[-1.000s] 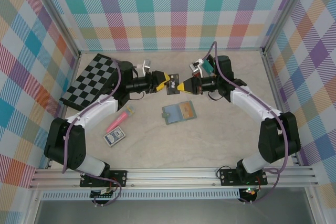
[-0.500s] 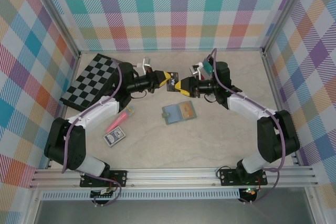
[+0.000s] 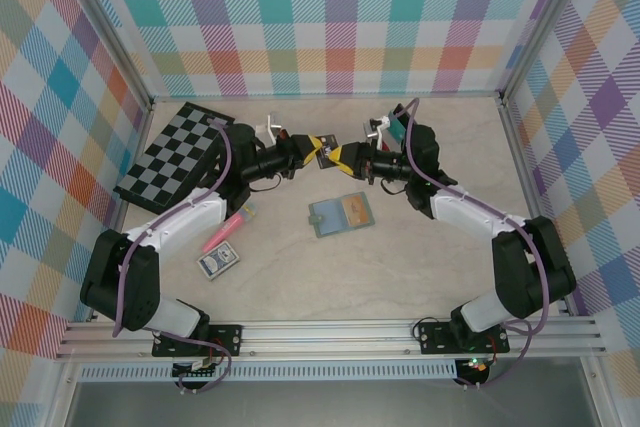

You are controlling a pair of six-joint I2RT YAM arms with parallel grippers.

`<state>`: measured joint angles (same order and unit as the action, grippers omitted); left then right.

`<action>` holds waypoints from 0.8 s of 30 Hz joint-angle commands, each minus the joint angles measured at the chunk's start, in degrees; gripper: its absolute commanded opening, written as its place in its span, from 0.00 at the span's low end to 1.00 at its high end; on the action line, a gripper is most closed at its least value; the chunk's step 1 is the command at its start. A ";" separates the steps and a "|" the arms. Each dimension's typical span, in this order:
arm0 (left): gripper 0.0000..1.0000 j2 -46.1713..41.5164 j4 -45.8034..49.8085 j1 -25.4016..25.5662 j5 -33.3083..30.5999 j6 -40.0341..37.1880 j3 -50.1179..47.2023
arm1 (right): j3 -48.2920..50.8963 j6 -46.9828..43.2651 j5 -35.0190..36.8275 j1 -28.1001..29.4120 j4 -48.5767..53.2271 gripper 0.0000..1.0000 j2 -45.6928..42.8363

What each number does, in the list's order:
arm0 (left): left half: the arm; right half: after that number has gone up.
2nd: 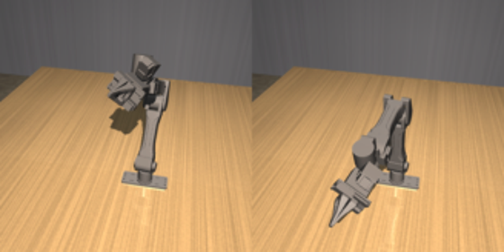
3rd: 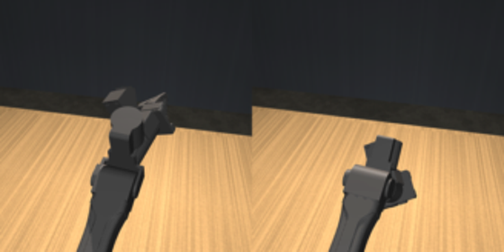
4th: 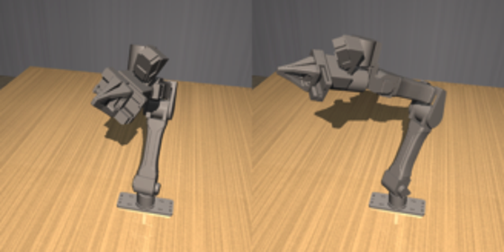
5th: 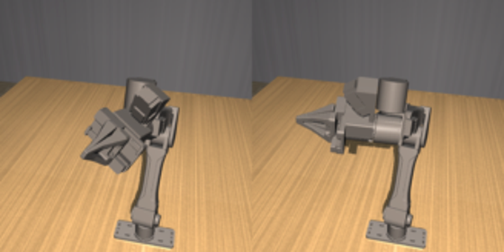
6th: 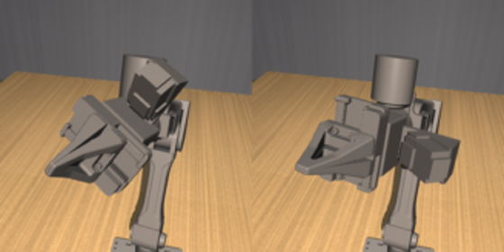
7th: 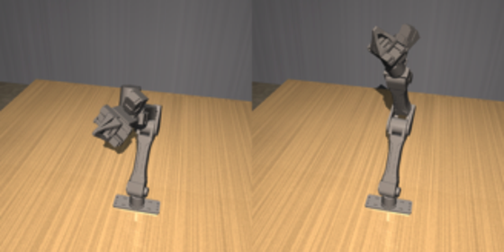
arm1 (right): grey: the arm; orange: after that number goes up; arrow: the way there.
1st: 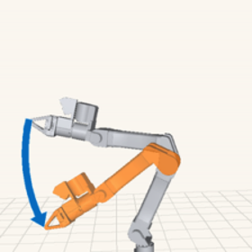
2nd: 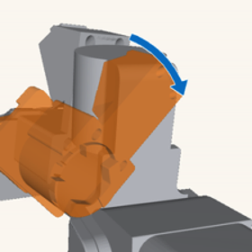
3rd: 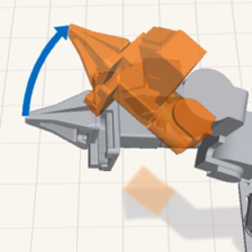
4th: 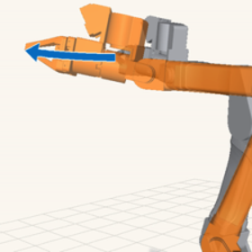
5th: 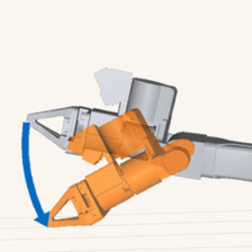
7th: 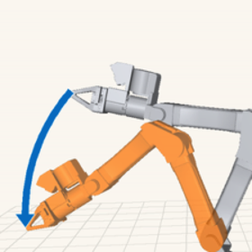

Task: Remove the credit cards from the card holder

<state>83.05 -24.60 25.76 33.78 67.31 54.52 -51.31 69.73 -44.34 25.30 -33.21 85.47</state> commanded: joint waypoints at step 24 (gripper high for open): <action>1.00 -5.95 51.74 0.74 -24.71 -26.93 9.90 | -30.15 -71.07 30.58 -8.03 64.97 0.00 3.35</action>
<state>77.19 19.53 26.17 14.13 45.91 61.06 -78.56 10.37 -19.64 19.38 24.21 85.45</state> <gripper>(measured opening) 0.999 0.041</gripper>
